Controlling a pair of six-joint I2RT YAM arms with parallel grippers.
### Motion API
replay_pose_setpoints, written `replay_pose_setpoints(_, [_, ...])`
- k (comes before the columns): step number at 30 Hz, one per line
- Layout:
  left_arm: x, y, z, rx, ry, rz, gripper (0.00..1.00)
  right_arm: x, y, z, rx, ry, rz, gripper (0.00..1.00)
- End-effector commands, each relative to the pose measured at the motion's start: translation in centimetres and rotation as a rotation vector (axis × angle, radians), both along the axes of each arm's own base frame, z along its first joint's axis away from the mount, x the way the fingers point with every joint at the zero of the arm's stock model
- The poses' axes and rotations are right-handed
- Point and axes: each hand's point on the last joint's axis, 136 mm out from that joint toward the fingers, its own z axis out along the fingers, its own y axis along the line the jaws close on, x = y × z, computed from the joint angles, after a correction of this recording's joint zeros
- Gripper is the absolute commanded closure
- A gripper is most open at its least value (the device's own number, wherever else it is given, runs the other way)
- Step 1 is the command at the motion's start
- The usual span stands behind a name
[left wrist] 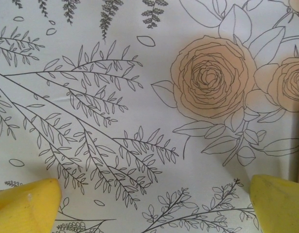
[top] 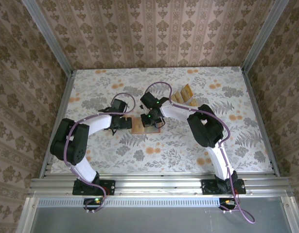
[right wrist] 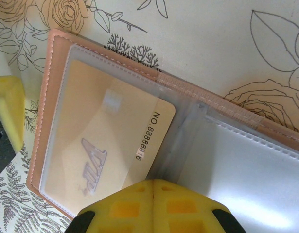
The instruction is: Put the credit cards into the card holder
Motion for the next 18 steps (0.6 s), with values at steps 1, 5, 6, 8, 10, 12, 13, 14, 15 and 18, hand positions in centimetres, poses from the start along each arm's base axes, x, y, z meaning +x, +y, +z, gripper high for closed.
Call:
replay_pose_setpoints(1, [-1.0,2.2,-0.9,0.073,0.052,0.055,0.0,-0.9,0.0,-0.9,-0.012,0.033,0.008,1.0])
replay_pose_setpoints(5, [-1.0,1.6,-1.5,0.053,0.068,0.034,0.0,-0.9,0.1,-0.8,-0.008,0.033,0.01,1.0])
replay_pose_setpoints(6, [-1.0,1.4,-1.6,0.047,0.068,0.029,0.0,-0.8,0.2,-0.7,-0.004,0.033,0.009,1.0])
replay_pose_setpoints(8, [-1.0,1.1,-1.9,0.04,0.074,0.019,0.0,-0.8,0.4,-0.6,0.004,0.035,0.012,1.0])
replay_pose_setpoints(10, [-1.0,0.7,-2.1,0.037,0.079,0.006,0.0,-0.8,0.5,-0.6,0.01,0.04,0.012,1.0])
replay_pose_setpoints(12, [-1.1,0.4,-2.4,0.036,0.085,-0.004,0.0,-0.9,0.8,-0.6,0.017,0.044,0.014,1.0])
replay_pose_setpoints(13, [-1.0,0.3,-2.4,0.036,0.086,-0.009,0.0,-0.8,0.8,-0.5,0.02,0.045,0.014,1.0])
replay_pose_setpoints(14, [-1.1,0.1,-2.5,0.036,0.088,-0.013,0.0,-0.9,1.0,-0.5,0.023,0.046,0.016,1.0])
replay_pose_setpoints(15, [-1.1,0.1,-2.7,0.034,0.091,-0.014,0.0,-0.9,1.1,-0.5,0.028,0.048,0.017,1.0])
replay_pose_setpoints(18, [-1.2,-0.4,-3.0,0.029,0.095,-0.025,0.0,-1.0,1.5,-0.3,0.041,0.052,0.021,1.0])
